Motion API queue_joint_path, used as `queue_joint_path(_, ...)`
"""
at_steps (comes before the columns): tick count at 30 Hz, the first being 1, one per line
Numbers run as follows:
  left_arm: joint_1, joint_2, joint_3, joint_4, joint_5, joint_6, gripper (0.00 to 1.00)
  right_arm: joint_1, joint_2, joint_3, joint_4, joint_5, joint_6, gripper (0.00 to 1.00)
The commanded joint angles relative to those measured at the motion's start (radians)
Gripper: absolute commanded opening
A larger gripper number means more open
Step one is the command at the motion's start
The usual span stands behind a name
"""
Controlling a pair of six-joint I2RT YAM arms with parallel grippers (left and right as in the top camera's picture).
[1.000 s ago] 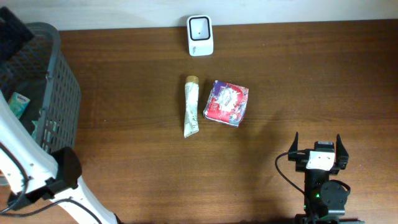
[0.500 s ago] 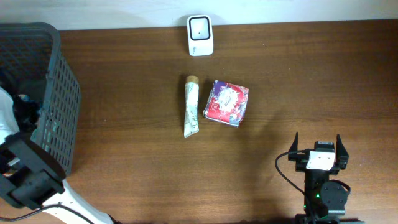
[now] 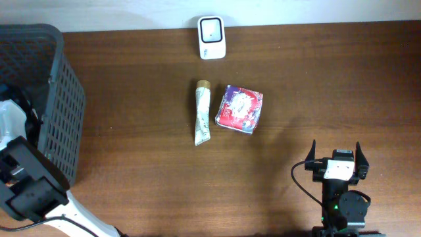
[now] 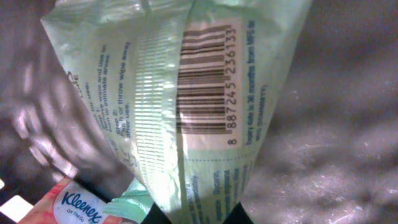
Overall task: Scan the item barcode
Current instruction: 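Reach the left gripper into the basket and grasp the mint wipes pack, then place the mint wipes pack on the table beside the tube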
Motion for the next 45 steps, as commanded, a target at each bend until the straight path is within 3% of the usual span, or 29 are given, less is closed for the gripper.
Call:
queue_joint_path(1, 0.0, -0.031, 0.11, -0.061, 0.011, -0.121, 0.0, 0.002, -0.005, -0.009, -0.002, 0.012, 0.0, 0.98)
queue_joint_path(4, 0.0, -0.145, 0.36, -0.131, 0.243, -0.247, 0.0, 0.002, -0.005, -0.009, -0.002, 0.012, 0.0, 0.99)
queue_joint_path(7, 0.0, -0.311, 0.539, -0.088, 0.446, -0.378, 0.0, 0.002, -0.005, -0.009, -0.002, 0.012, 0.0, 0.98)
queue_joint_path(10, -0.023, -0.461, 0.555, -0.019, 0.745, -0.379, 0.0, 0.002, -0.005, -0.009, -0.002, 0.012, 0.0, 0.98)
queue_joint_path(13, -0.185, -0.506, 0.555, 0.013, 0.949, -0.411, 0.0, 0.002, -0.005, -0.009, -0.002, 0.012, 0.0, 0.99)
queue_joint_path(14, -0.243, -0.501, 0.555, 0.014, 0.915, -0.386, 0.0, 0.002, -0.005, -0.009, -0.002, 0.012, 0.0, 0.99)
queue_joint_path(15, -0.363, -0.484, 0.555, 0.001, 0.815, -0.276, 0.0, 0.002, -0.005, -0.009, -0.002, 0.012, 0.0, 0.98)
queue_joint_path(18, -0.613, -0.423, 0.555, -0.088, 0.609, -0.18, 0.0, 0.002, -0.005, -0.009, -0.002, 0.012, 0.0, 0.99)
queue_joint_path(21, -0.78, -0.317, 0.555, -0.232, 0.48, -0.093, 0.0, 0.002, -0.005, -0.009, -0.002, 0.012, 0.0, 0.99)
queue_joint_path(23, -0.824, -0.24, 0.555, -0.293, 0.389, -0.094, 0.0, 0.002, -0.005, -0.009, -0.002, 0.012, 0.0, 0.99)
queue_joint_path(27, -0.858, -0.027, 0.554, -0.399, 0.38, -0.097, 0.0, 0.002, -0.005, -0.009, -0.002, 0.012, 0.0, 0.99)
queue_joint_path(37, -0.917, 0.299, 0.553, -0.401, 0.425, -0.217, 0.04, 0.002, -0.005, -0.009, -0.002, 0.012, 0.0, 0.99)
queue_joint_path(39, -0.94, 0.309, 0.553, -0.396, 0.425, -0.217, 0.22, 0.002, -0.005, -0.009, -0.002, 0.012, 0.0, 0.99)
queue_joint_path(41, -0.956, 0.309, 0.554, -0.397, 0.425, -0.217, 0.56, 0.002, -0.005, -0.009, -0.002, 0.012, 0.0, 0.98)
queue_joint_path(43, -0.949, 0.309, 0.622, -0.443, 0.426, -0.217, 0.69, 0.002, -0.005, -0.009, -0.002, 0.012, 0.0, 0.98)
queue_joint_path(44, -0.937, 0.309, 0.697, -0.487, 0.426, -0.217, 0.71, 0.002, -0.005, -0.009, -0.002, 0.012, 0.0, 0.99)
queue_joint_path(45, -0.913, 0.308, 0.876, -0.58, 0.426, -0.217, 0.73, 0.002, -0.005, -0.009, -0.002, 0.012, 0.0, 0.99)
